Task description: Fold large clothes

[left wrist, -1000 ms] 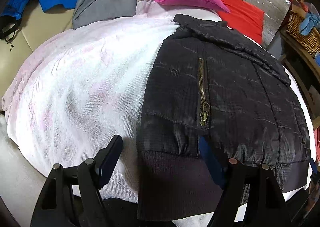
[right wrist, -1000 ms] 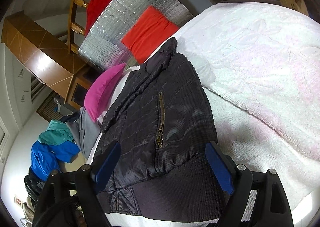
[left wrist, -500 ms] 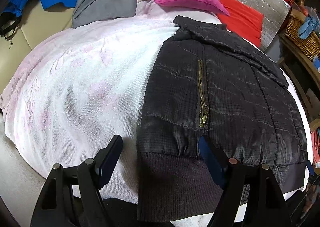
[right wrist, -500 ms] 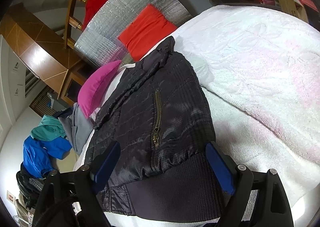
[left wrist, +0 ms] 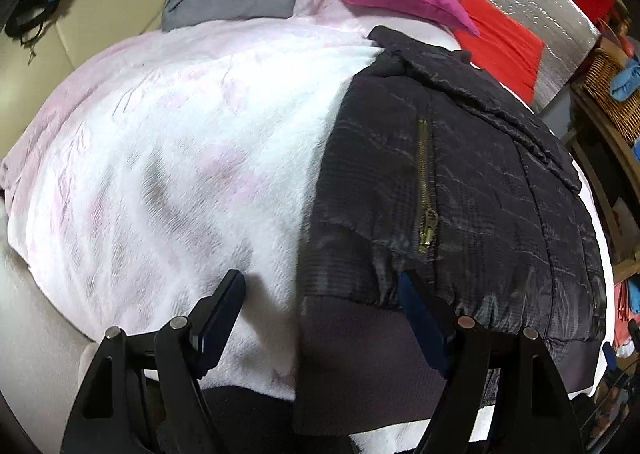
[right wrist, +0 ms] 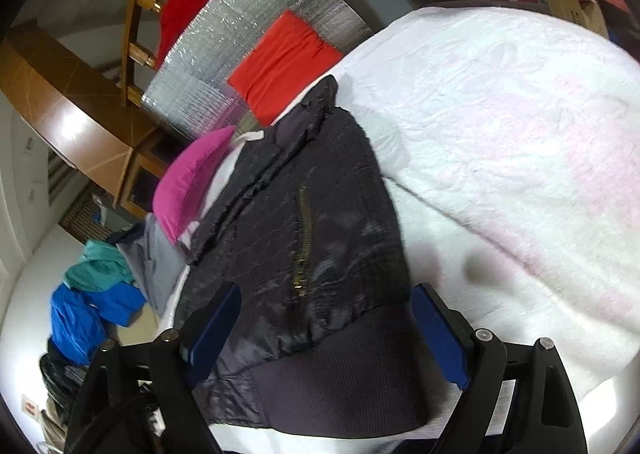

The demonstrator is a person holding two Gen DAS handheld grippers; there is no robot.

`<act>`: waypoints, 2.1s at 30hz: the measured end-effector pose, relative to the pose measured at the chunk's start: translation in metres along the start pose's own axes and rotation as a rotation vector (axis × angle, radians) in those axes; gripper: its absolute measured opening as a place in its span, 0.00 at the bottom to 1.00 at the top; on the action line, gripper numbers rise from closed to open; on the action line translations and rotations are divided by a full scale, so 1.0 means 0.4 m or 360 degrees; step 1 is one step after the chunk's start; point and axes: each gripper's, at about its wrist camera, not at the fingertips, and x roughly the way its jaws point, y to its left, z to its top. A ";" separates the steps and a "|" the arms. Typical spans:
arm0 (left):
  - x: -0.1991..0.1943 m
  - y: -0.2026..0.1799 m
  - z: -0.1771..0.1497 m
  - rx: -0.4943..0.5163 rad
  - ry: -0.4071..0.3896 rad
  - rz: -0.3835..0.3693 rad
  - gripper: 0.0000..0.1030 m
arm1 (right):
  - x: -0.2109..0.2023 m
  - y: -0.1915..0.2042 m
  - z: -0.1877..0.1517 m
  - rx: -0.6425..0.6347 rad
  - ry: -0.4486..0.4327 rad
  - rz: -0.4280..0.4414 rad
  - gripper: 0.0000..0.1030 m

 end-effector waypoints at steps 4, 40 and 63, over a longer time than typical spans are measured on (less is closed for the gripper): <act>0.006 -0.002 -0.008 -0.0008 0.0032 0.0010 0.77 | 0.031 -0.030 0.004 0.0064 0.0135 0.0035 0.87; 0.046 -0.042 -0.003 0.0097 0.0131 0.0011 0.78 | 0.098 0.012 -0.020 -0.0086 0.0363 0.0023 0.88; 0.002 -0.021 0.034 0.0053 0.0081 -0.0047 0.78 | 0.108 0.004 -0.012 -0.0171 0.0465 -0.0038 0.56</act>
